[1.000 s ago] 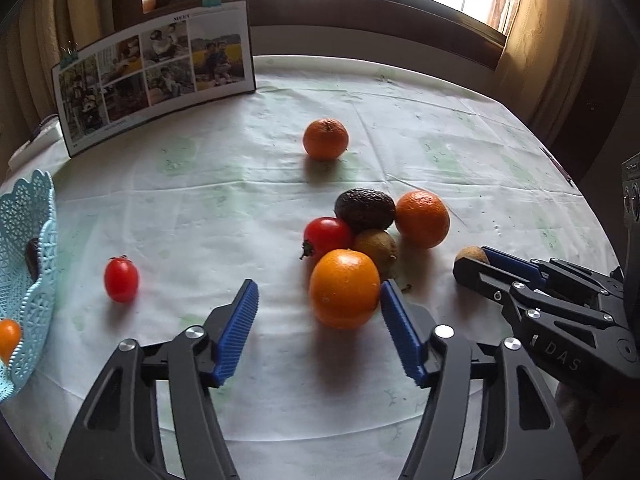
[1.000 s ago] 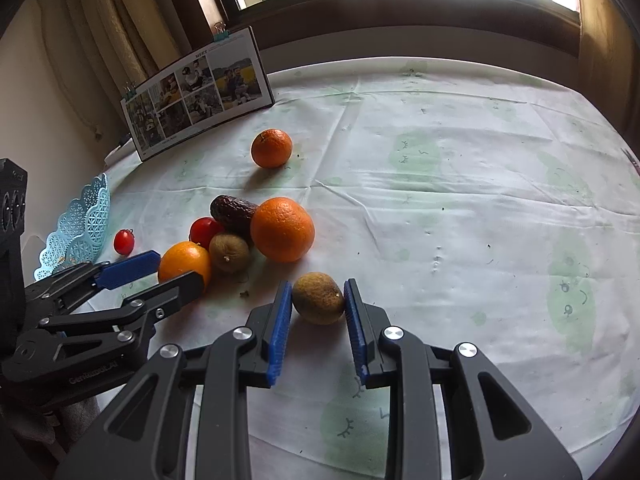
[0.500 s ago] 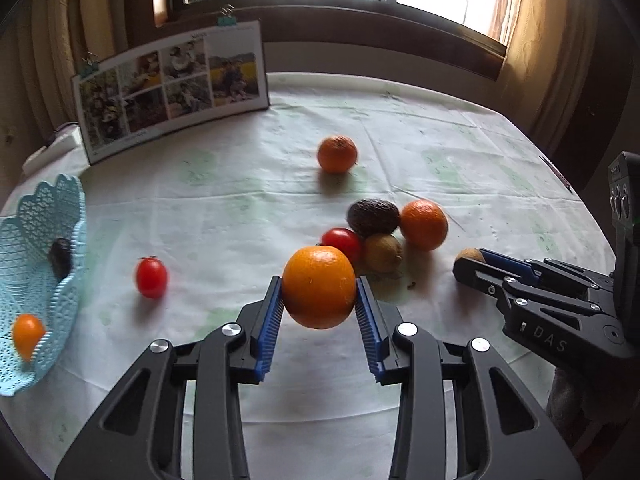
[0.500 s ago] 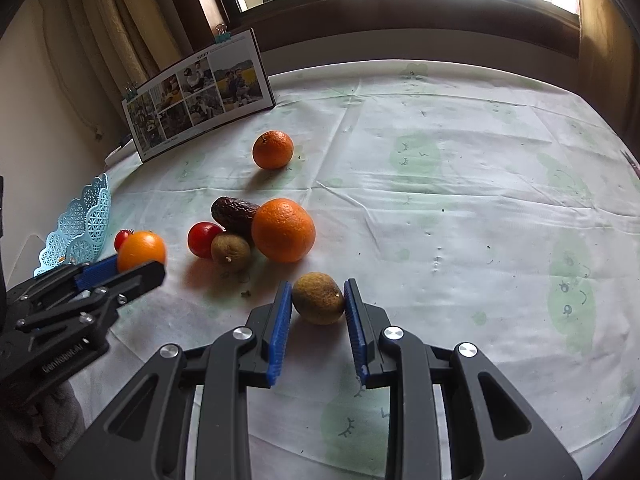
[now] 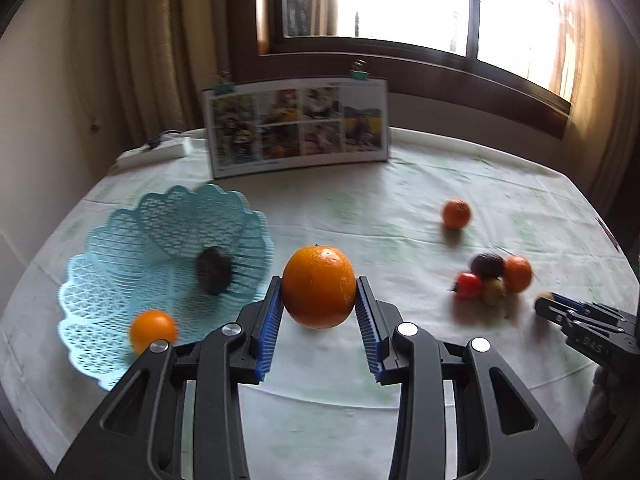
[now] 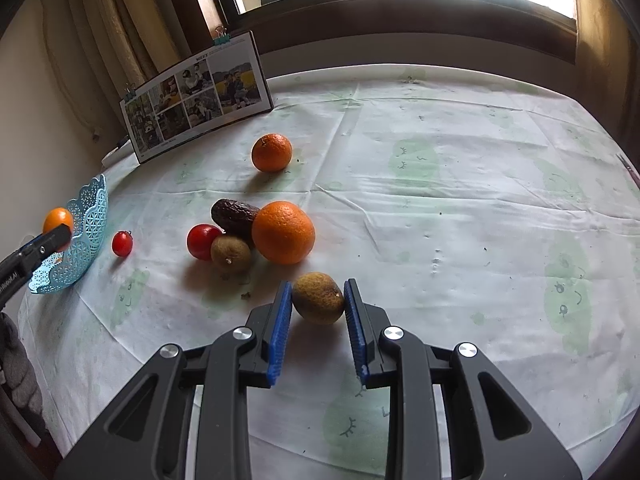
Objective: Organize fruits
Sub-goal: 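Carry the orange into the blue basket and open the left tool, then lower the kiwi into the blue basket and open the right tool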
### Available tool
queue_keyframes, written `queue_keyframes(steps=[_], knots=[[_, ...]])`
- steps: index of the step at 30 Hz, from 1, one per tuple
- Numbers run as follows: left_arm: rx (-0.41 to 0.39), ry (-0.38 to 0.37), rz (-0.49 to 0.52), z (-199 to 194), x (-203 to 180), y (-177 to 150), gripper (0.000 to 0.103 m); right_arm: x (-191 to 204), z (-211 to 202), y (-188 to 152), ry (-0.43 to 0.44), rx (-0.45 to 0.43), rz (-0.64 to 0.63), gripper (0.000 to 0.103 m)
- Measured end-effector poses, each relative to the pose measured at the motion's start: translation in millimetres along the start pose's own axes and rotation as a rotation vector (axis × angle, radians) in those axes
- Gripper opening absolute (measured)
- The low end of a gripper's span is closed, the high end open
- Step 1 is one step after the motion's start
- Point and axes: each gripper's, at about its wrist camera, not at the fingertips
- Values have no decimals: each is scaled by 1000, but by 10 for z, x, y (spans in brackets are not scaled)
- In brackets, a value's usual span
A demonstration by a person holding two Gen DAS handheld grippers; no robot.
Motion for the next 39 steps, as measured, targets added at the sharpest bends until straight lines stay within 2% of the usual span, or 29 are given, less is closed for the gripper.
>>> queue_keyframes(steps=[15,25,26,27,28,30,39], knots=[[-54,150,-127,-152,892,44,37,349,-70,31,32,-4,-42,27],[-39,215,-190,-112,1380,-17,39,682,-87,40,53,-3,-87,27],[-36,222,-201,-103,1424,-29,41,720,-91,42,55,-3,-92,27],[-38,226,-213,-107,1463,-38,53,756,-96,44,59,-4,-97,27],[-43,229,-222,-120,1489,-45,72,799,-104,44,63,-6,-102,27],[-70,245,-243,-176,1547,-57,83,863,-114,46,70,-8,-112,27],[-102,267,-240,-338,1660,-117,84,1299,-131,84,120,-17,-179,27]])
Point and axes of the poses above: each gripper's, at about its wrist camera, not at the fingertips, and z roughly the way its jaws point, x to its left, y to its top, and after that the axes turned 2 degrees about -y, right-handed
